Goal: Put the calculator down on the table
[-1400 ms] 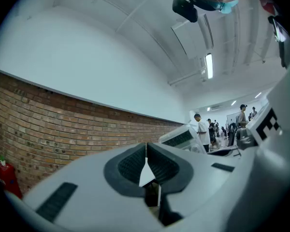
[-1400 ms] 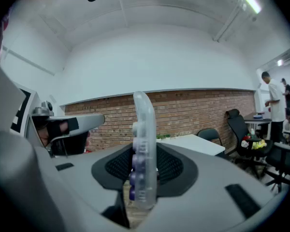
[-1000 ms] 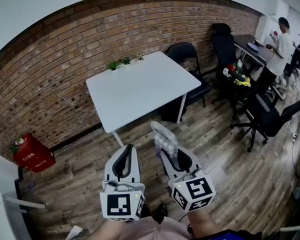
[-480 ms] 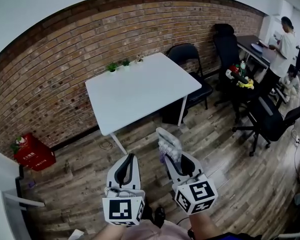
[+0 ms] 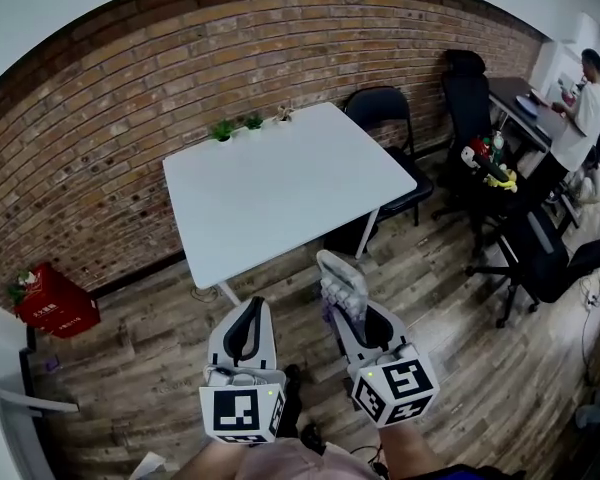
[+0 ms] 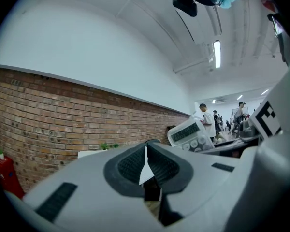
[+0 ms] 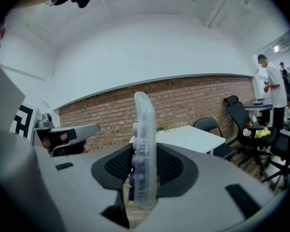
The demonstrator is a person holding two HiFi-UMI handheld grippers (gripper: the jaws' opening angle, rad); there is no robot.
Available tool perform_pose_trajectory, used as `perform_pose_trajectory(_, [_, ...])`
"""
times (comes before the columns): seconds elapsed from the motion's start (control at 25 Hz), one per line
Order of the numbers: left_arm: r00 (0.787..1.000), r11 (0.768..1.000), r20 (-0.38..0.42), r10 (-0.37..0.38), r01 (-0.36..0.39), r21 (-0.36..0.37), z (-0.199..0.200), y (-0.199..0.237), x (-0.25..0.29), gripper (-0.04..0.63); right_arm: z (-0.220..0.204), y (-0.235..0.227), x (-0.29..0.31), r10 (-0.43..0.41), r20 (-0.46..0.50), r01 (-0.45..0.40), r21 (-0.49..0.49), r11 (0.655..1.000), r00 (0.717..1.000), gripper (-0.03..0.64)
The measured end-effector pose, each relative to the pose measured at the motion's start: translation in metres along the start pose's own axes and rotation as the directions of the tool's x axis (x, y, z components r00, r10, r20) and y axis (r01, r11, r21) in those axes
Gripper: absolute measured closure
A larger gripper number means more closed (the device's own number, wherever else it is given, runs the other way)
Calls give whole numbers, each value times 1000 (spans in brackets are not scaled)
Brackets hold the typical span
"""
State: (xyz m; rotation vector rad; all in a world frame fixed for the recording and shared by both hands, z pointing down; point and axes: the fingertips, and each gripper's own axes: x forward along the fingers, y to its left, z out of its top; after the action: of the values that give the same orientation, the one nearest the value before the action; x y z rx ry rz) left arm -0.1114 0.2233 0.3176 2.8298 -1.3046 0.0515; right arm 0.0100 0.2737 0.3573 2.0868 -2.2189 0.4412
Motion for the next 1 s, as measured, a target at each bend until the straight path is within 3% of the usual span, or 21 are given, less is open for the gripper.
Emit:
perform_pose_trajectory(0.48, [999,1000,31,-18,18,19,24,80,142,574,53,-38,137,-37,15,37,7,999,999,483])
perform_pose_trajectory(1.0, [998,998,-13,-57,57,11,5,97,227,574,74,-72,215,-45,3,45,4,999,999,483])
